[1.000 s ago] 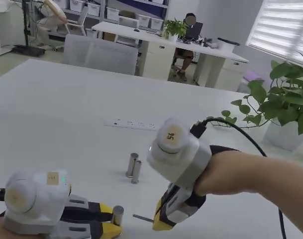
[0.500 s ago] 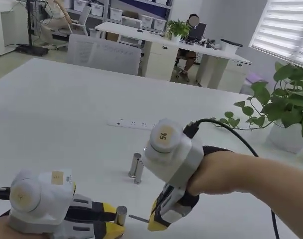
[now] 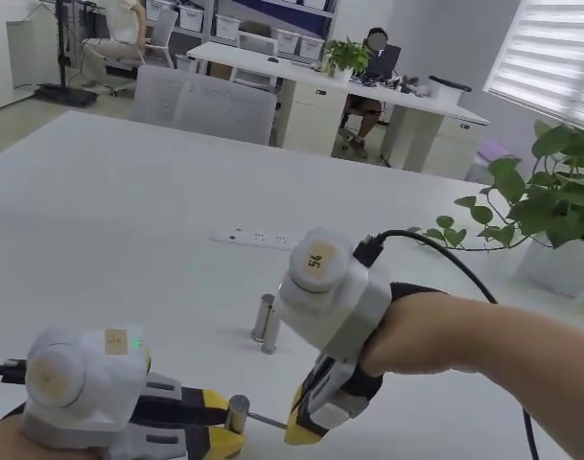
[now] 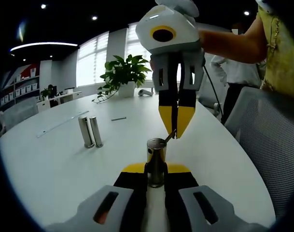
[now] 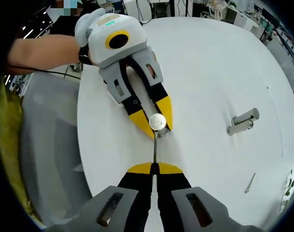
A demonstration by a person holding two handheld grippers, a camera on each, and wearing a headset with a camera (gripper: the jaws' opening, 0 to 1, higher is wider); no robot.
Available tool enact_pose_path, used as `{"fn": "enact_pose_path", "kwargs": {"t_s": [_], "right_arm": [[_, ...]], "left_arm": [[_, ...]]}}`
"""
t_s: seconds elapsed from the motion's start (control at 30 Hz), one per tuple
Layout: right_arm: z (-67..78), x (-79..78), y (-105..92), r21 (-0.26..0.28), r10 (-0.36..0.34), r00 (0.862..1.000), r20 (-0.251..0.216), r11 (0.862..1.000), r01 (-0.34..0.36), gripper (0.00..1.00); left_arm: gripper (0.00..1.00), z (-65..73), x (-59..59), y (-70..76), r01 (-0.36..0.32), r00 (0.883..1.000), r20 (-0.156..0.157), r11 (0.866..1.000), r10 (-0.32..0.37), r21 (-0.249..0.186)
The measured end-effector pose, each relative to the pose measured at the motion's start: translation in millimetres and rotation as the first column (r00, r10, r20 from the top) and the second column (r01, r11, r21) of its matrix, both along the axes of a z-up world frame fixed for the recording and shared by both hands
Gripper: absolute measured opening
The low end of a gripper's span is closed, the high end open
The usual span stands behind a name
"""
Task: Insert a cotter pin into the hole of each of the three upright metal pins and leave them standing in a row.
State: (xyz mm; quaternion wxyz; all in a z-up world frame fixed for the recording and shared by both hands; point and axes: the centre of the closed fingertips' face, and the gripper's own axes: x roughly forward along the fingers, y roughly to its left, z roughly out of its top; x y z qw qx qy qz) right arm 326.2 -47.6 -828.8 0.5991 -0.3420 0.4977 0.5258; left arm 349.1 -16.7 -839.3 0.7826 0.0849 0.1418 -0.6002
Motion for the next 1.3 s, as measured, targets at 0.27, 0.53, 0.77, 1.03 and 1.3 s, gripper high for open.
{"fn": "enact_pose_path", "kwargs": {"t_s": [0.27,0.53,0.77,1.03,1.3], "right_arm": [[2.2,1.5,1.1,0.007,-0.008,1.0,0.001,1.0,0.008,0.03],[1.5,1.1,2.6,0.0,-0.01,1.0,-0.008,1.0,0.01,0.03],[1.0,1.4,4.7,-0.014,-0.016,1.0,-0.017,1.0,0.016,0.03],[-0.1,1.2,7.6,-0.029,-0.022,1.0,-0.021,0.999,0.021,0.03],[-0.8,1.4,11.4,-0.041,-0.022,0.999,-0.023,0.999,0.021,0.03]], "left_arm": [[0.1,-0.2,-0.5,-0.6,-0.004,1.0,-0.001,1.0,0.004,-0.003],[0.1,0.0,-0.6,-0.8,-0.009,1.0,0.003,1.0,0.009,-0.004],[0.1,0.0,0.1,-0.6,-0.013,1.0,0.009,1.0,0.013,-0.002],[0.1,-0.9,0.2,-0.3,-0.017,1.0,0.012,1.0,0.017,-0.005],[0.1,-1.4,0.2,0.5,-0.021,1.0,0.013,1.0,0.021,-0.006]]}}
